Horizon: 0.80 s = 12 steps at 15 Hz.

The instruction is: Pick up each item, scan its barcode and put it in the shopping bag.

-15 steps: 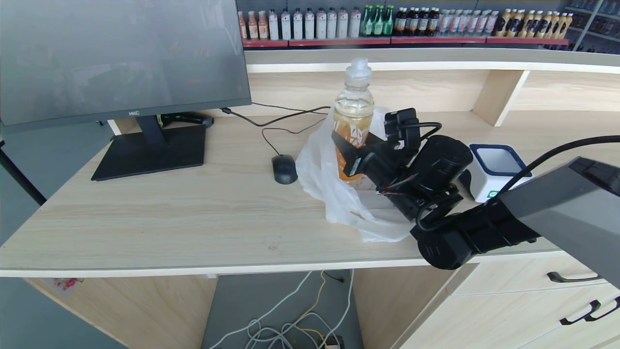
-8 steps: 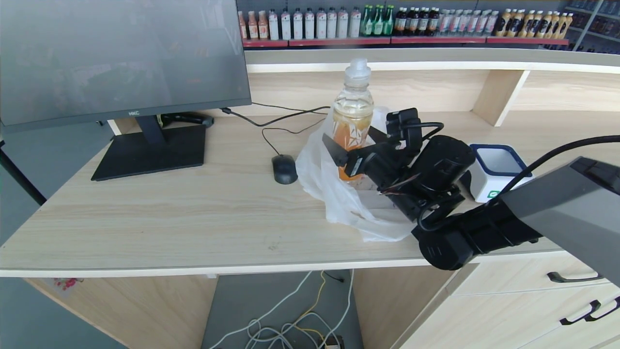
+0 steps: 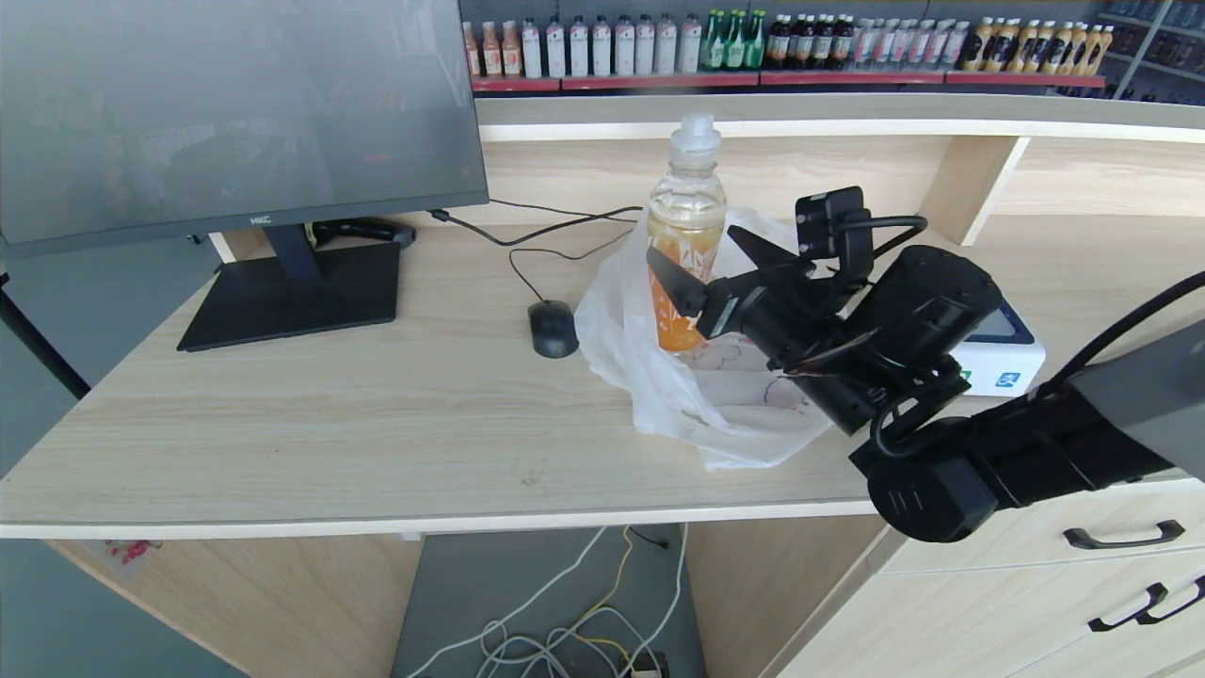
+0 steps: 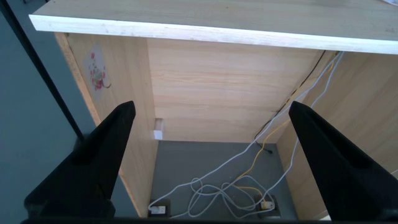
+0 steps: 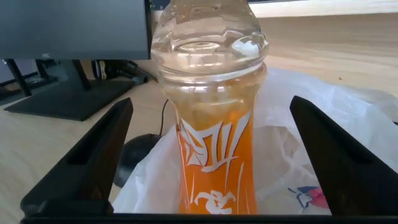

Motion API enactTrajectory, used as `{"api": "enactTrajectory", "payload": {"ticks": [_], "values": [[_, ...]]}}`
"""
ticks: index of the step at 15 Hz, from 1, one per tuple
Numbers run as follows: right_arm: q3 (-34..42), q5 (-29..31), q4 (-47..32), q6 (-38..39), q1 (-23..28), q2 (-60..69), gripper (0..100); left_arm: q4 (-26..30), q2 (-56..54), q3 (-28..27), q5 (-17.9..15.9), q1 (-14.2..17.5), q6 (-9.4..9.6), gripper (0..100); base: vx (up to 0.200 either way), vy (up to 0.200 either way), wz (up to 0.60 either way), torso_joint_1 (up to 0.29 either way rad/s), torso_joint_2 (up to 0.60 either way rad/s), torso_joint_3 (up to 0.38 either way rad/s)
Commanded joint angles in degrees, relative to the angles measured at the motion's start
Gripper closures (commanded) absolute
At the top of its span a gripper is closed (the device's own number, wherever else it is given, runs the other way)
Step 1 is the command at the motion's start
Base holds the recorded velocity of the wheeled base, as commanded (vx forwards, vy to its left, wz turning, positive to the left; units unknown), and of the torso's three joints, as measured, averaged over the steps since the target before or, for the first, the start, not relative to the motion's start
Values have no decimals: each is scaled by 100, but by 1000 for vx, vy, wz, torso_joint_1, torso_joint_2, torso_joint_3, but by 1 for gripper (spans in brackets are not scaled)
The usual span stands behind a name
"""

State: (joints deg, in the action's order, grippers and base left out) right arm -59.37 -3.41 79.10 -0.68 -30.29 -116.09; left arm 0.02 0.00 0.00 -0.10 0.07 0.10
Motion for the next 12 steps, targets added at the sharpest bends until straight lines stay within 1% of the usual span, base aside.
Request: {"api": "enactTrajectory", "payload": {"ticks": [1, 3, 4, 5, 7, 9, 11, 12], "values": [[593, -1, 184, -2, -3, 667, 0, 6, 0, 0, 1, 1, -1, 0, 0, 0, 0, 0, 0, 0], [1208, 7, 703, -2, -3, 939, 0, 6, 0, 0, 1, 1, -1, 0, 0, 0, 0, 0, 0, 0], [1384, 7, 852, -11, -3, 1018, 0, -2, 0, 0, 1, 1, -1, 0, 0, 0, 0, 0, 0, 0], [1859, 16, 1090, -11, -12, 1264, 0, -2, 0, 0, 1, 1, -1, 0, 0, 0, 0, 0, 0, 0], [2421, 16, 1090, 7, -12, 1748, 0, -2, 0, 0, 1, 1, -1, 0, 0, 0, 0, 0, 0, 0], [2755, 16, 1090, 16, -20, 2047, 0, -2, 0, 0, 1, 1, -1, 0, 0, 0, 0, 0, 0, 0], [3362, 16, 1090, 24, -20, 2398, 0, -2, 0, 0, 1, 1, -1, 0, 0, 0, 0, 0, 0, 0], [3414, 25, 1090, 16, -20, 2539, 0, -2, 0, 0, 1, 1, -1, 0, 0, 0, 0, 0, 0, 0]]}}
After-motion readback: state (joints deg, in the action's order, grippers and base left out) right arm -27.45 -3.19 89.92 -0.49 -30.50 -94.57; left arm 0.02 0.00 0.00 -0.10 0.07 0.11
